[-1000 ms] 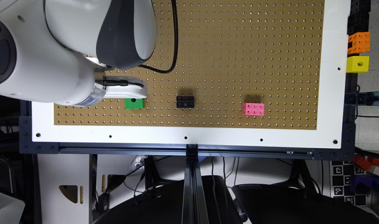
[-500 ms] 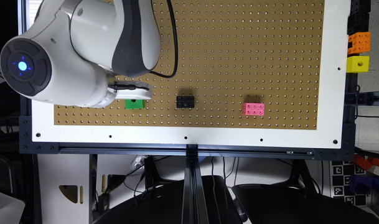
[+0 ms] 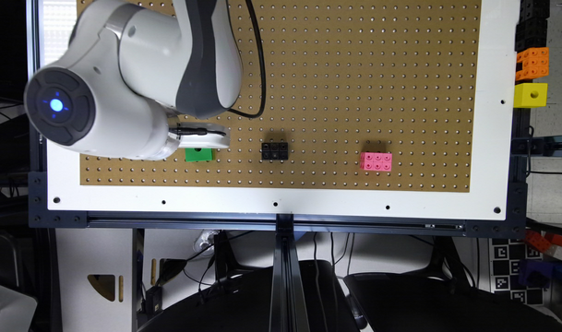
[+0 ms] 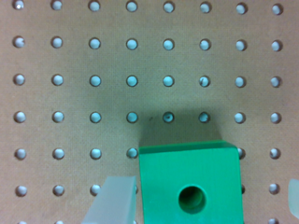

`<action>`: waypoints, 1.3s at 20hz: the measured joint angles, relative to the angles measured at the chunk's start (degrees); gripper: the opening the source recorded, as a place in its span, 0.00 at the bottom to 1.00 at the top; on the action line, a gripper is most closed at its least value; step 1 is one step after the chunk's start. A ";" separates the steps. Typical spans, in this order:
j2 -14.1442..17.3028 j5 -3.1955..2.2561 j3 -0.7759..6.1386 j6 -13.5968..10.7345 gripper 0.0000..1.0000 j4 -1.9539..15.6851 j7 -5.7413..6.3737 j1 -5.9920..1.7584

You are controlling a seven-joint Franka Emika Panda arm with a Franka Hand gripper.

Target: Pick up green block.

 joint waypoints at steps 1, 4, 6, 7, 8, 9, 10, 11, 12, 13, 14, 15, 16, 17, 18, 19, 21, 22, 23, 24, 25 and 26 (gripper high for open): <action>0.10 -0.08 -0.12 0.19 1.00 0.01 0.00 -0.05; 0.10 -0.22 -0.33 0.19 1.00 0.33 0.00 -0.17; 0.10 -0.23 -0.36 0.19 1.00 0.54 0.00 -0.17; 0.10 -0.23 -0.36 0.19 1.00 0.64 0.00 -0.15; 0.10 -0.23 -0.34 0.19 1.00 0.78 0.00 -0.08; 0.11 -0.23 -0.30 0.19 1.00 0.90 0.00 -0.01; 0.15 -0.23 -0.19 0.18 1.00 1.06 0.02 0.04; 0.18 -0.23 -0.11 0.18 1.00 1.17 0.03 0.08; 0.23 -0.23 -0.08 0.18 1.00 1.21 0.05 0.15; 0.42 -0.23 -0.07 0.19 1.00 1.25 0.07 0.25; 0.89 -0.23 -0.07 0.38 1.00 1.35 0.08 0.34; 1.46 -0.23 -0.07 0.82 1.00 1.43 0.09 0.41; 2.24 -0.23 -0.08 1.46 1.00 1.56 0.09 0.47; 3.19 -0.24 -0.08 2.15 1.00 1.84 0.09 0.51; 3.86 -0.25 -0.08 2.42 1.00 2.24 0.09 0.53; 4.68 -0.27 -0.08 2.48 1.00 2.97 0.09 0.54; 5.44 -0.28 -0.09 2.43 1.00 3.93 0.09 0.56; 5.60 -0.28 -0.09 2.41 1.00 4.18 0.09 0.56; 5.65 -0.28 -0.09 2.41 1.00 4.26 0.09 0.56; 5.72 -0.28 -0.09 2.41 1.00 4.26 0.09 0.57; 6.02 -0.28 -0.11 2.46 1.00 4.27 0.09 0.57; 6.53 -0.30 -0.13 2.75 1.00 4.28 0.09 0.59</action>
